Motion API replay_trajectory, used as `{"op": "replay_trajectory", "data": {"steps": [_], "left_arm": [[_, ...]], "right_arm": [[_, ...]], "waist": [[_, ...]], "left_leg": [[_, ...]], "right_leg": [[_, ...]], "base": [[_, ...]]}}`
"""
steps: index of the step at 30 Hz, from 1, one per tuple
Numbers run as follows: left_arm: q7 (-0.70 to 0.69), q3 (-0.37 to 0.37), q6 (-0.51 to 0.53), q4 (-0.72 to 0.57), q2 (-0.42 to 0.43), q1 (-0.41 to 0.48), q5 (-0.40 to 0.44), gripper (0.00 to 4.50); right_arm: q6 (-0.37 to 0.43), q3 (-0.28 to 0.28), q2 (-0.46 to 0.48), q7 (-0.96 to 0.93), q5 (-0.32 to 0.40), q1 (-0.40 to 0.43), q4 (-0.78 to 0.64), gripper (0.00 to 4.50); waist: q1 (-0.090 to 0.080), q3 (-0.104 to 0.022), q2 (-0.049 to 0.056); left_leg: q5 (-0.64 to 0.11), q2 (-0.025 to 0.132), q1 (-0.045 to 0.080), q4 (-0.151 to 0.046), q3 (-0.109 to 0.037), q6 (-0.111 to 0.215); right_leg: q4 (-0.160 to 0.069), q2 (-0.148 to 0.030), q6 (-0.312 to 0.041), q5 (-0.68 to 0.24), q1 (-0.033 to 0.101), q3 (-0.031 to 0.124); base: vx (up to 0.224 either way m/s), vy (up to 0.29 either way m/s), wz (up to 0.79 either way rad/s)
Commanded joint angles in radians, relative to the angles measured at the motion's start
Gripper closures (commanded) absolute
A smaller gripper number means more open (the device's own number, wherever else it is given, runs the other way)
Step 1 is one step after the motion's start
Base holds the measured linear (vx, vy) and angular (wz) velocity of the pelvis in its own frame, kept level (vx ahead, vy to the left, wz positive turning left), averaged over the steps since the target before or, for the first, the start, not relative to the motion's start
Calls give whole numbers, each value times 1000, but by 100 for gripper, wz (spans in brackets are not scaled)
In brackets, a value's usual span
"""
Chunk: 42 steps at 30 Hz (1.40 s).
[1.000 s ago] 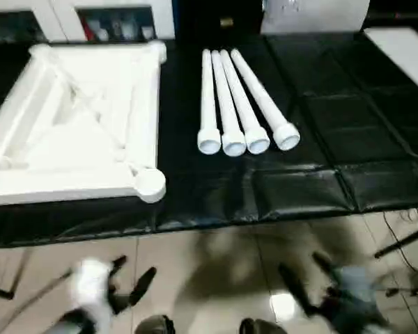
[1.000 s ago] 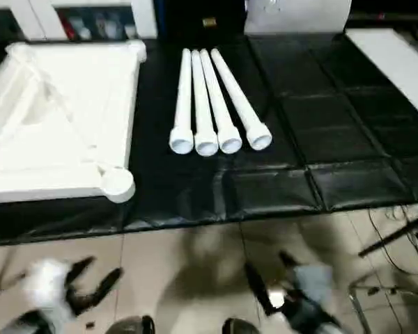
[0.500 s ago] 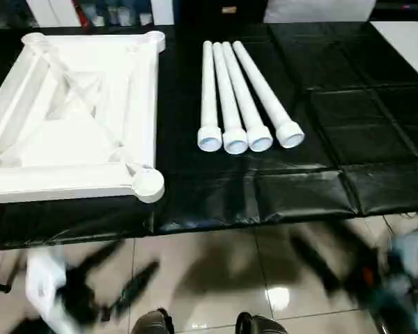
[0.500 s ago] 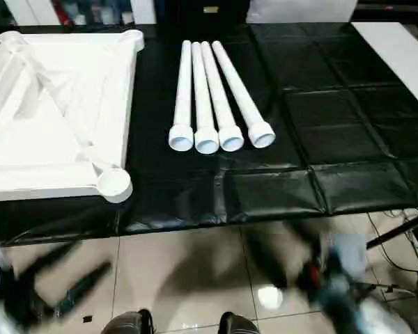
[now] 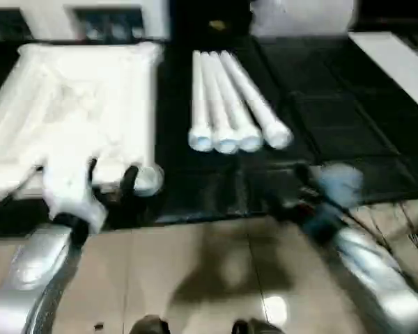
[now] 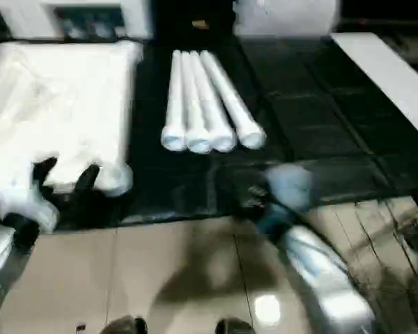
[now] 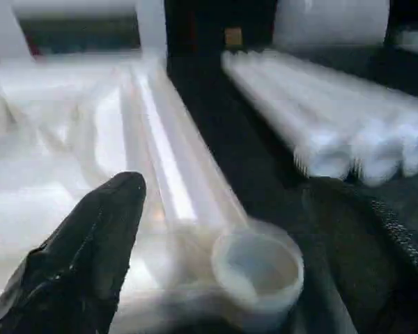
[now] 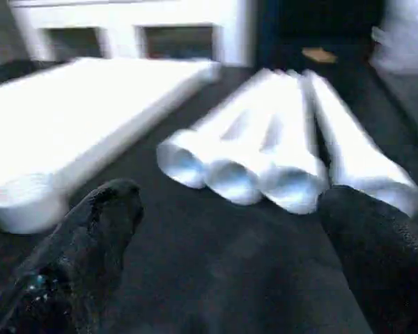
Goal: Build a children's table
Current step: Move to table
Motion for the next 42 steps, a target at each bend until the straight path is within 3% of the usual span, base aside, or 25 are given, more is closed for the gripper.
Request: {"op": "replay_trajectory", "data": {"steps": [1, 6, 7, 9, 11, 12, 13, 14, 16, 18, 19, 20, 22, 24, 25, 28, 30, 31, 33, 34, 36, 38, 39, 40, 42], "left_arm": [[-12, -18, 8, 11, 7, 23, 44, 45], [-5, -57, 23, 56, -10, 10, 63, 45], [-2, -64, 19, 78, -14, 9, 68, 45], [-4, -72, 15, 93, -14, 16, 75, 45], [-16, -89, 11, 94, -19, 26, 82, 45], [-16, -94, 12, 93, -22, 26, 86, 45], [-19, -95, 3, 102, -41, 19, 87, 45], [-19, -95, 3, 102, -41, 19, 87, 45], [-28, -106, -12, 119, -52, 3, 92, 45], [-40, -121, -23, 136, -55, -12, 98, 45], [-48, -135, -35, 148, -55, -21, 108, 45], [-52, -140, -38, 154, -58, -25, 112, 45], [-57, -157, -54, 172, -65, -39, 133, 45], [-58, -170, -52, 179, -71, -48, 140, 45], [-64, -174, -51, 176, -74, -54, 134, 45], [-85, -179, -52, 173, -67, -66, 124, 45], [-97, -180, -65, 191, -63, -78, 131, 45], [-105, -183, -72, 200, -59, -85, 139, 45], [-144, -187, -77, 211, -47, -102, 131, 45], [-164, -189, -79, 212, -36, -105, 127, 45], [-202, -189, -78, 216, -19, -107, 113, 45], [-283, -186, -80, 222, 12, -108, 73, 45], [-359, -185, -80, 220, 52, -104, 40, 45], [-383, -186, -79, 218, 66, -102, 32, 45], [-535, -206, -86, 210, 165, -99, 5, 45]], "right_arm": [[-3, 13, -12, -13, 0, -1, 6, 0], [-7, 6, -10, -27, -8, -17, 49, 0], [-2, 4, 3, -39, -22, -17, 62, 0], [41, -10, 35, -44, 0, -19, 65, 0], [34, -9, 50, -7, 22, -25, 65, 0], [22, -2, 43, -8, 8, -26, 69, 0], [8, 6, 32, -19, -6, -28, 78, 0], [8, 6, 32, -19, -6, -28, 78, 0], [4, -4, 34, -37, -10, -24, 76, 0], [15, -17, 38, -44, -18, -23, 75, 0], [38, -30, 37, -56, -39, -20, 73, 0], [50, -39, 38, -62, -39, -20, 72, 0], [79, -60, 33, -85, -37, -25, 71, 0], [90, -71, 23, -81, -21, -32, 66, 0], [94, -76, 20, -77, -14, -37, 64, 0], [90, -70, 16, -70, -24, -46, 68, 0], [74, -63, 18, -56, -36, -45, 72, 0], [69, -60, 18, -54, -47, -44, 72, 0], [59, -56, 15, -44, -49, -52, 76, 0], [47, -51, 11, -36, -54, -54, 76, 0], [28, -47, -1, -13, -53, -57, 70, 0], [31, -36, -27, 35, -40, -65, 57, 0], [56, -16, -57, 78, -33, -71, 46, 0], [65, -10, -68, 93, -32, -74, 44, 0], [120, 23, -138, 196, -7, -89, 33, 0]], "waist": [[21, -45, 19], [30, -47, 41], [4, -51, 56], [-2, -69, 53], [-14, -79, 39], [-12, -79, 26], [17, -84, -5], [45, -96, -2], [52, -123, 8], [22, -130, 47], [-28, -140, 72], [-36, -156, 67], [-36, -133, 39], [-31, -112, 3], [22, -119, -57], [21, -115, -44], [16, -91, -18], [14, -94, 16], [-29, -68, 76], [-57, -104, 82], [-64, -124, 93], [-52, -131, 77], [-31, -141, 40], [-26, -157, 12], [-9, -158, 17]], "left_leg": [[-423, -1, 3, -65, -13, 85], [-512, -10, 10, -51, -17, 65], [-688, 48, 145, -78, -39, -16], [-768, 97, 174, -144, -96, -17], [-605, 80, 183, -133, -102, 166], [-559, 56, 162, -122, -76, 192], [-374, -39, 63, -47, 10, 190], [-163, -34, -13, 31, 0, 187], [-2, -24, -60, 44, -20, 187], [156, -12, 33, -29, -46, 229], [147, 66, 213, -41, -162, 433], [219, 124, 246, -24, -207, 557], [125, 95, 157, -73, -111, 506], [-62, 30, 119, -81, -38, 414], [-252, -123, 56, 96, 7, 257], [-96, -89, -24, 181, -56, 112], [-38, -56, -16, 155, -64, 85], [-17, -36, -22, 88, -61, 91], [-401, 30, 52, -61, -100, 48], [-648, 101, 127, -109, -177, 53], [-359, 95, 160, -70, -188, 219], [206, 62, 119, -5, -144, 355], [367, -10, 58, 50, -82, 286], [362, -67, -21, 66, -61, 200], [190, -55, -19, 25, -59, 109]], "right_leg": [[-136, -87, -89, -696, 86, 3], [-168, -80, -80, -799, 155, -49], [-119, -16, -132, -610, 59, -27], [-10, 15, -117, -270, 46, 21], [15, -2, -56, -95, 13, 56], [-20, -22, -60, -77, 30, 73], [-92, -61, -95, -63, 136, 141], [-142, -136, -140, -240, 211, 182], [-122, -95, -170, -175, 239, 164], [-52, 49, -83, -13, 164, 57], [69, 62, -28, -145, -15, 33], [138, 24, 44, -228, -77, 52], [161, 9, 65, -41, -92, 67], [60, 4, -9, 67, -55, 86], [-108, -93, 24, -391, 66, 249], [-95, -126, -108, -625, 118, 254], [-125, -128, -227, -614, 86, 202], [-127, -91, -255, -612, 95, 154], [-57, 33, -167, -527, 51, 56], [69, 49, -123, -278, 11, 66], [105, 26, -39, -41, -48, 72], [73, -16, 2, 146, -69, 99], [-2, -59, -5, 353, -34, 141], [36, -78, -52, 741, 51, 181], [35, -60, -27, 900, 64, 149]], "base": [[-30, 8, 63], [48, 40, 65], [80, 26, 67], [136, 37, 16], [144, 24, 3], [141, -28, 13], [141, -28, 13], [147, -18, 6], [166, 2, -6], [212, 22, 0], [244, 12, 6], [242, -21, 12], [143, -7, 6], [107, -48, 2], [104, -75, -1], [119, -65, -2], [117, -1, -6], [106, 16, -4], [106, 118, 5], [112, 140, 6], [135, 80, 7], [131, 43, 7], [118, -29, 6], [118, -29, 6], [57, -55, -3]]}}
